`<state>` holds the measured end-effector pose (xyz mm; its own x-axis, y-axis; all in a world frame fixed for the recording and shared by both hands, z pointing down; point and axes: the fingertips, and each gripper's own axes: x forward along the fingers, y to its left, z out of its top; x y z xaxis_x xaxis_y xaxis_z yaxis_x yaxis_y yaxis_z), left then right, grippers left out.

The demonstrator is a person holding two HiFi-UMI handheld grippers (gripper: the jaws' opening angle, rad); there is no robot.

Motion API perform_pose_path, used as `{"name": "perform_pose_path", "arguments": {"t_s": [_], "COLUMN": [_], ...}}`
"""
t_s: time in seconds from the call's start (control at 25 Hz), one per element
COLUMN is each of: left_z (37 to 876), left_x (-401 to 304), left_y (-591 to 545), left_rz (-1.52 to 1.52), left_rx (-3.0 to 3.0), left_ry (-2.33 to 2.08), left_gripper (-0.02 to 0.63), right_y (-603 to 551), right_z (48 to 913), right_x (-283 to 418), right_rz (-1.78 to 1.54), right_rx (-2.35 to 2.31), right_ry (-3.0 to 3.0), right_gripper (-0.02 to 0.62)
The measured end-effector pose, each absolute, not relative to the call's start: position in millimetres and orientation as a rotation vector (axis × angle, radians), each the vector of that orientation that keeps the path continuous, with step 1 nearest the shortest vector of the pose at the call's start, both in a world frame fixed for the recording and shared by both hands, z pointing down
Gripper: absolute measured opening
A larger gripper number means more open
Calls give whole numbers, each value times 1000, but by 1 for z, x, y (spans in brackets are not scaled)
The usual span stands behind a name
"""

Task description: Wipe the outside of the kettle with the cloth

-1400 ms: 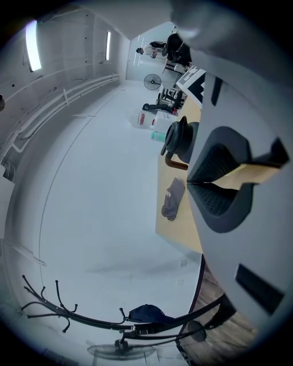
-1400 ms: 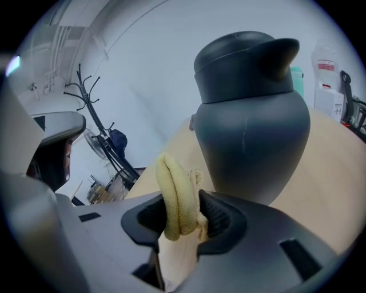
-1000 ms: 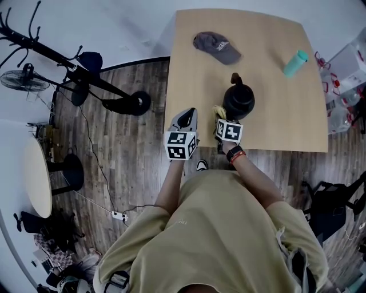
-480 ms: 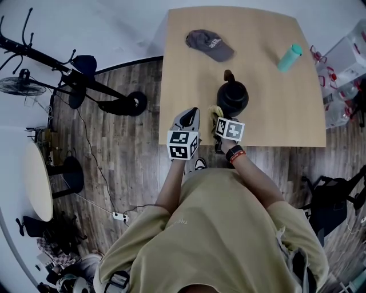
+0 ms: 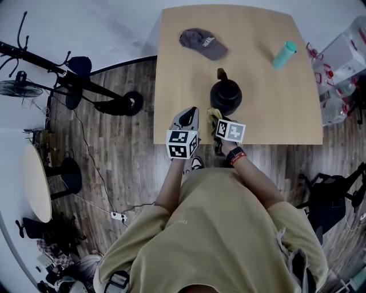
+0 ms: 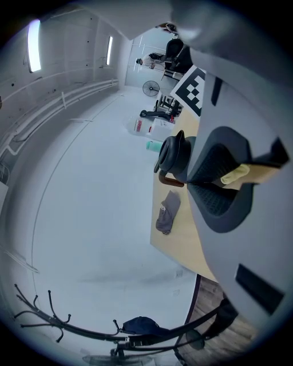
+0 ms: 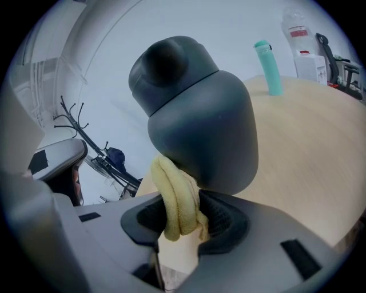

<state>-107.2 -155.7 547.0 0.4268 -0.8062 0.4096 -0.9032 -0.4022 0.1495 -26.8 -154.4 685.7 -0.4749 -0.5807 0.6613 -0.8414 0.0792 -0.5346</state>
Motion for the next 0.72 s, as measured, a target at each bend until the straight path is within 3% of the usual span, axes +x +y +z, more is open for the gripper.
{"name": "perform_pose_path", "arguments": {"t_s": [0.72], "left_z": [557], "left_x": [-64], "left_y": [-155], "left_rz": [382], "left_rx": [2327], "left_ry": [-1443], "left_gripper": [25], "right_y": [-140], "right_z": [687], "right_x": [25], "right_rz": [1312], "right_rx": [1365], "right_ry": [-2071], "right_gripper": [150]}}
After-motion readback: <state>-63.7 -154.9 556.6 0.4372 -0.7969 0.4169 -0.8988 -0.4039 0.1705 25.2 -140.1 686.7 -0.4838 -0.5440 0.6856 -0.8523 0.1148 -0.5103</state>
